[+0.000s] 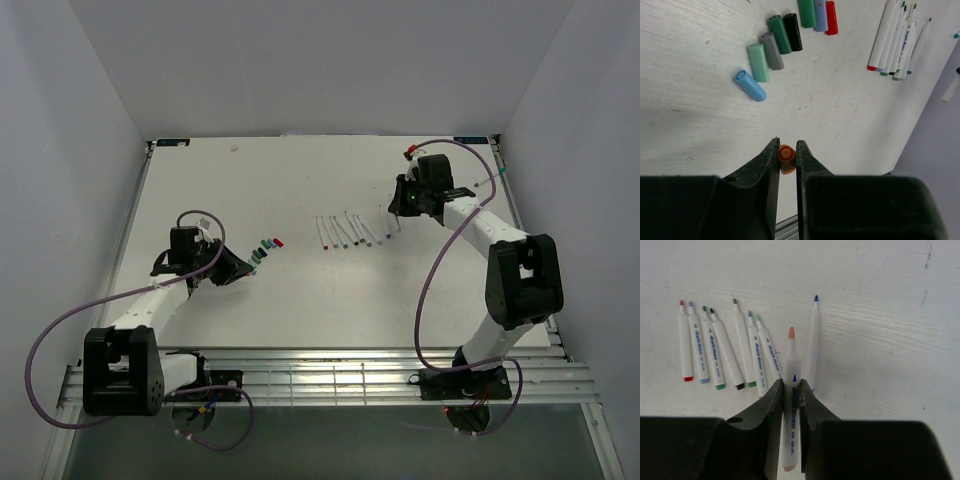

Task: Open the pen caps

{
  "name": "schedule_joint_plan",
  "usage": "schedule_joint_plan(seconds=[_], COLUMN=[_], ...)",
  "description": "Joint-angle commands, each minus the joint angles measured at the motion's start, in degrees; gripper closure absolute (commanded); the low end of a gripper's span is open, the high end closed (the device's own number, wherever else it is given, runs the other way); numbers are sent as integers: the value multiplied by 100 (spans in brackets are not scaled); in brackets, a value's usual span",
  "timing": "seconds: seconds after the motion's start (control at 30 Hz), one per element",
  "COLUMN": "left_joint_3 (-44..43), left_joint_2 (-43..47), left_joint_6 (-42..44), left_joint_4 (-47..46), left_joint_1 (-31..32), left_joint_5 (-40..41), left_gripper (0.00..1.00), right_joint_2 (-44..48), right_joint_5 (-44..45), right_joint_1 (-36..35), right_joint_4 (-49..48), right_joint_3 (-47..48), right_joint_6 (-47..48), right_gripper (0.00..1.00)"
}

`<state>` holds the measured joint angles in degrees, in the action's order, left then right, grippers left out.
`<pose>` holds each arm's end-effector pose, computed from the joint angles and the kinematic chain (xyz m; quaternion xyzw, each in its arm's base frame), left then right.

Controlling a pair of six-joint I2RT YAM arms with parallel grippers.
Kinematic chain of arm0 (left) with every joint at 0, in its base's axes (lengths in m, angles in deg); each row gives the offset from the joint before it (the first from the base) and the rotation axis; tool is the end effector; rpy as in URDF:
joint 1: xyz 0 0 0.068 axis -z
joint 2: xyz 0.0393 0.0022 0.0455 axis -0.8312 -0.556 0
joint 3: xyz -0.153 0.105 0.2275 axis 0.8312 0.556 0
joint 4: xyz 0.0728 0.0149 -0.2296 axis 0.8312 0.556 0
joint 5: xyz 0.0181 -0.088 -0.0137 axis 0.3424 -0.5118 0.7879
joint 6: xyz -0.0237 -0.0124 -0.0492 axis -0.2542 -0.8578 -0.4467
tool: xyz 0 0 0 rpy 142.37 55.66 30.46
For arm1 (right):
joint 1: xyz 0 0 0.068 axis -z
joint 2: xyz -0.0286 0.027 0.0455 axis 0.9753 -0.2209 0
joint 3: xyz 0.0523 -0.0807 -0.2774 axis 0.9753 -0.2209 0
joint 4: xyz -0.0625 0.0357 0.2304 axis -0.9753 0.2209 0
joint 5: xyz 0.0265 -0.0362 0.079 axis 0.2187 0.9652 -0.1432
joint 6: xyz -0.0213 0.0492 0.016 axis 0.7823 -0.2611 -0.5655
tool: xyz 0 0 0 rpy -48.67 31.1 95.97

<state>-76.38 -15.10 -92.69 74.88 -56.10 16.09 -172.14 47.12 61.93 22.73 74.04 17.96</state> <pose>0.1949 -0.0182 0.2074 -0.2534 0.8853 -0.3231 0.2183 0.3465 0.1005 0.2735 -0.0654 0.8987 0.1585 0.4036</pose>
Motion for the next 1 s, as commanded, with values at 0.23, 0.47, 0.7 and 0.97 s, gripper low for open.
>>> schedule_joint_plan(seconds=[0.23, 0.47, 0.7, 0.97], left_joint_3=[-309, -336, -389, -468], left_joint_2=[-428, -990, -1272, -1579], left_joint_6=[249, 117, -23, -58], left_joint_4=[468, 319, 161, 117], left_joint_1=[-3, -3, -3, -3], left_joint_5=[490, 428, 481, 463], left_gripper=[90, 89, 81, 65], right_joint_2=[-893, -1192, -1306, -1394], right_joint_5=[20, -75, -243, -392], right_joint_1=[344, 476, 529, 520], right_joint_4=[79, 70, 35, -52], right_joint_3=[485, 713, 793, 740], right_joint_6=[413, 422, 448, 501], right_gripper=[92, 92, 92, 92])
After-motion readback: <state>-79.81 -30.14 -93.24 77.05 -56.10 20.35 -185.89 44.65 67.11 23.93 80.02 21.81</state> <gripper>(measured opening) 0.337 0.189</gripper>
